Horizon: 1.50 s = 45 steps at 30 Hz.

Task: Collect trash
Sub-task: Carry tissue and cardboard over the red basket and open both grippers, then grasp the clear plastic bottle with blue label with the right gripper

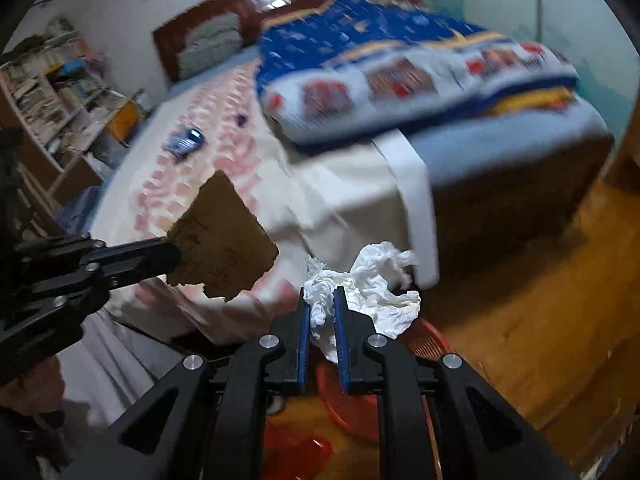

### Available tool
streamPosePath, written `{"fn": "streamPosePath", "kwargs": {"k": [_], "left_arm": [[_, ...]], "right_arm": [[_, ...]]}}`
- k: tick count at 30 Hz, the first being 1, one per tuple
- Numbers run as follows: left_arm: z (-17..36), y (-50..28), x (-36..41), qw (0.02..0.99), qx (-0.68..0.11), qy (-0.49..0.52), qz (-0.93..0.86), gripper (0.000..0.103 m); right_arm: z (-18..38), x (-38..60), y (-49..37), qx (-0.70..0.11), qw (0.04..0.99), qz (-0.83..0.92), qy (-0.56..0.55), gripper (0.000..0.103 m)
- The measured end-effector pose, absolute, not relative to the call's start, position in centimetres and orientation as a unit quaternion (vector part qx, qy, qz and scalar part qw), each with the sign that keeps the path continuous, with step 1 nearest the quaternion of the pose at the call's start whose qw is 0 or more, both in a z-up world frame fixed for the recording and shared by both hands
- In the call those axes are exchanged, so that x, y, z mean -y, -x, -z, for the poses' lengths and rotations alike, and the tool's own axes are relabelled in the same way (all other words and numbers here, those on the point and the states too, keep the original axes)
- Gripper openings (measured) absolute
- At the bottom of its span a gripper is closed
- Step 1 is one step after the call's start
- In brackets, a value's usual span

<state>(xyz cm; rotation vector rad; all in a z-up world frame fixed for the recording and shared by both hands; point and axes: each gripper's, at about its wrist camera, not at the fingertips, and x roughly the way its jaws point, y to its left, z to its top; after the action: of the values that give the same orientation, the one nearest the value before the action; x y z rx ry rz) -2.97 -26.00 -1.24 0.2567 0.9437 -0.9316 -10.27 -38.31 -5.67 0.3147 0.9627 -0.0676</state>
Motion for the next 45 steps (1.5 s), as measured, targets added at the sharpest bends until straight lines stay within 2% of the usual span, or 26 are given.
{"fn": "streamPosePath", "kwargs": {"k": [10,14,21,27,33,35,37,38,39,40,45], "left_arm": [[11.6,5.3,32.1,0.74,-0.497,-0.183,0.414,0.003],[17.0,4.9,34.3,0.719,-0.521,-0.208,0.409,0.003],[23.5,5.2,35.2,0.69,-0.561,-0.235,0.393,0.003],[24.8,4.2,34.7,0.69,-0.569,-0.235,0.38,0.003],[24.7,4.2,35.1,0.694,-0.565,-0.23,0.382,0.003],[24.4,4.2,35.1,0.697,-0.562,-0.228,0.382,0.004],[24.1,4.1,35.1,0.703,-0.558,-0.23,0.377,0.013],[23.9,4.0,34.9,0.705,-0.557,-0.228,0.376,0.035],[23.6,3.9,34.8,0.707,-0.557,-0.222,0.376,0.062],[23.2,3.7,34.6,0.711,-0.555,-0.212,0.376,0.068],[22.1,3.6,34.3,0.719,-0.545,-0.206,0.379,0.068]], "right_arm": [[15.5,43.1,12.6,-0.499,0.838,0.089,-0.203,0.013],[21.5,45.3,12.8,-0.518,0.817,0.104,-0.23,0.013],[28.1,46.3,12.3,-0.541,0.788,0.113,-0.273,0.013],[30.0,45.8,11.7,-0.552,0.777,0.114,-0.279,0.013],[29.4,45.6,11.5,-0.554,0.779,0.115,-0.27,0.014],[29.0,45.7,11.5,-0.553,0.78,0.121,-0.267,0.02],[28.4,46.0,11.7,-0.548,0.785,0.129,-0.257,0.022],[28.1,46.4,11.9,-0.545,0.787,0.134,-0.254,0.034],[28.0,47.1,12.2,-0.539,0.788,0.142,-0.26,0.041],[27.7,47.6,12.5,-0.532,0.788,0.145,-0.272,0.052],[26.1,48.5,13.0,-0.522,0.794,0.148,-0.273,0.053]]}}
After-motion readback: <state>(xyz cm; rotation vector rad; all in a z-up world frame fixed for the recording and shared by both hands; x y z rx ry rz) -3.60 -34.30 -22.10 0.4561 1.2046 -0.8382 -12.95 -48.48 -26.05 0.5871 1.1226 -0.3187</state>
